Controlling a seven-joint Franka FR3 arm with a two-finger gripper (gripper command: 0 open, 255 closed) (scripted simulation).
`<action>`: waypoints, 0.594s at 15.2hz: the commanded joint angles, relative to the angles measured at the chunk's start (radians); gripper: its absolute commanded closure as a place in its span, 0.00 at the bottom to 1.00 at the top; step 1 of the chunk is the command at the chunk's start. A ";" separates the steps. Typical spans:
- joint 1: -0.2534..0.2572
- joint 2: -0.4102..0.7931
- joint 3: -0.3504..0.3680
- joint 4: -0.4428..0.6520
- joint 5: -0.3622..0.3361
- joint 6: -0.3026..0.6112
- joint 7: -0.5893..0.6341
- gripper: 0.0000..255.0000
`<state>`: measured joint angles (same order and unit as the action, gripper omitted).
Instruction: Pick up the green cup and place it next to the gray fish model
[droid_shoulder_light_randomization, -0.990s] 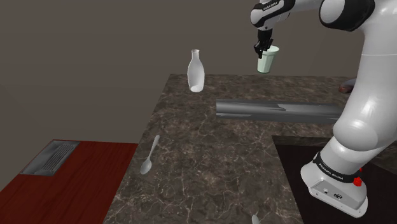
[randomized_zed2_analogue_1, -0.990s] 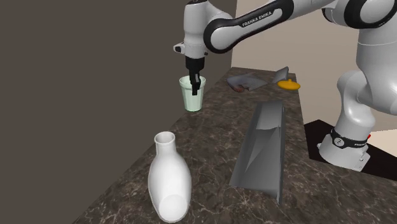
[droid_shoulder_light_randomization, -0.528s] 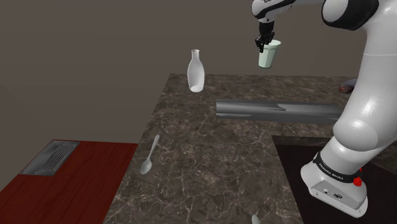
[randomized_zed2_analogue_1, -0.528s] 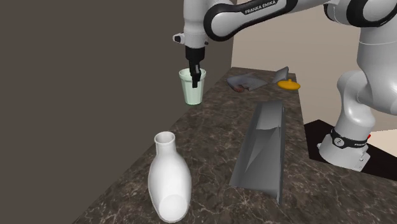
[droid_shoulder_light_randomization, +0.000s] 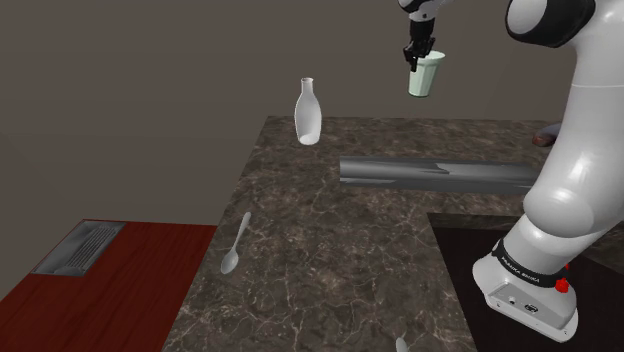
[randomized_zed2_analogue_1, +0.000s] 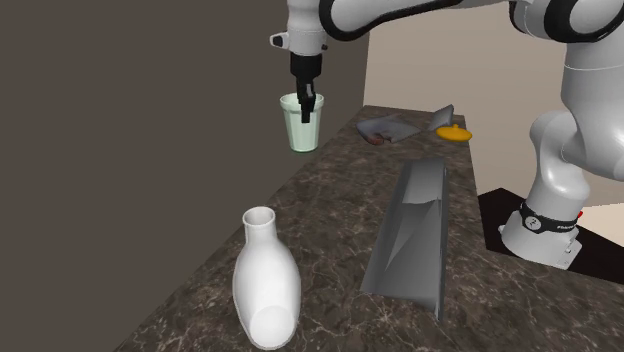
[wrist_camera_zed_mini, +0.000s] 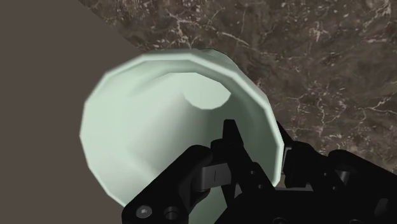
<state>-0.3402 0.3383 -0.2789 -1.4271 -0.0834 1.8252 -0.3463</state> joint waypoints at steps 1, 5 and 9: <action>-0.002 0.003 -0.001 0.032 0.002 -0.028 -0.005 1.00; -0.005 0.010 -0.001 0.096 0.005 -0.084 -0.013 1.00; -0.010 0.023 -0.002 0.169 0.010 -0.144 -0.022 1.00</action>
<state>-0.3477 0.3554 -0.2806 -1.2797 -0.0759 1.6962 -0.3646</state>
